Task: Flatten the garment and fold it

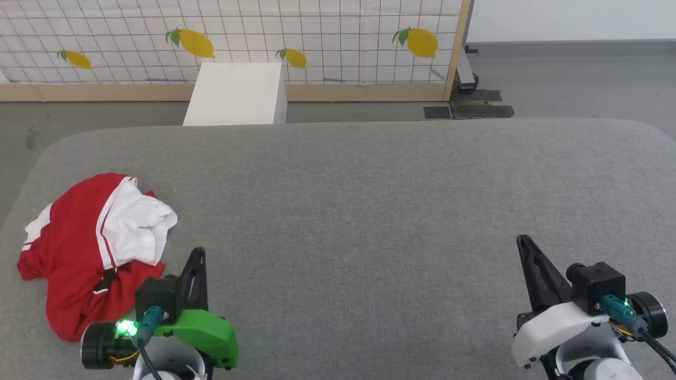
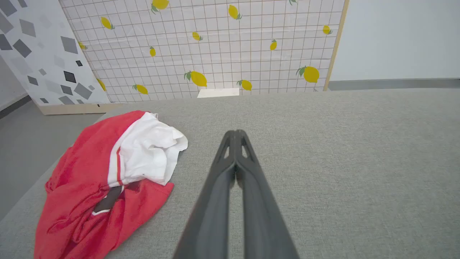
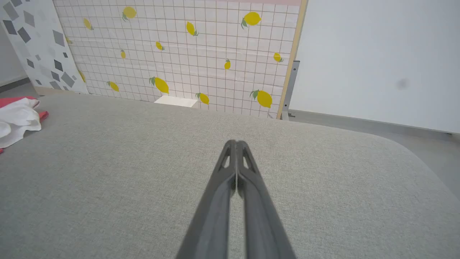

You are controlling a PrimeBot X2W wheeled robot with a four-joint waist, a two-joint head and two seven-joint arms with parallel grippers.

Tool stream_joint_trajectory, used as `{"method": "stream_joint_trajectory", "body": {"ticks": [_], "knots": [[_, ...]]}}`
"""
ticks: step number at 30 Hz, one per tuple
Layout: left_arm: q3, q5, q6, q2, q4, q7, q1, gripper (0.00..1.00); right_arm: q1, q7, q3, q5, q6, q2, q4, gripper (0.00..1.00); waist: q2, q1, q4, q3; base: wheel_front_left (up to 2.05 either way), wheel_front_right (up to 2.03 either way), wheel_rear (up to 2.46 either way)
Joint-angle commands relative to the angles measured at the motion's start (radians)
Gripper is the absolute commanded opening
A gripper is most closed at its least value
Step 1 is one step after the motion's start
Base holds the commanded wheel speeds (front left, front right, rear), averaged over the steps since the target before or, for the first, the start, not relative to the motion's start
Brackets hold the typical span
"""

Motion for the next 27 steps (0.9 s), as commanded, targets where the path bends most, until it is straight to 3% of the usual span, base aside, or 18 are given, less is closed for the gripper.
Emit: {"method": "stream_joint_trajectory", "body": {"ticks": [1,25,26,27], "knots": [[0.004,0.010,-0.001,-0.006,-0.002,0.001,-0.018,0.00,-0.016,0.000,0.002,-0.007,-0.002,0.002,-0.005,0.00,0.0000,0.0000,0.000,0.000,0.00,0.00,0.00],[0.004,0.010,-0.001,-0.006,-0.002,0.001,-0.018,0.00,-0.016,0.000,0.002,-0.007,-0.002,0.002,-0.005,0.00,0.0000,0.0000,0.000,0.000,0.00,0.00,0.00],[0.000,0.000,0.000,0.000,0.000,0.000,0.000,1.00,0.000,0.000,0.000,0.000,0.000,0.000,0.000,1.00,0.0000,0.0000,0.000,0.000,0.00,0.00,0.00],[-0.001,0.000,0.000,0.000,0.000,0.000,0.001,1.00,0.000,0.000,-0.001,0.000,0.000,0.000,0.001,1.00,0.0000,0.0000,0.000,0.000,0.00,0.00,0.00]]}}
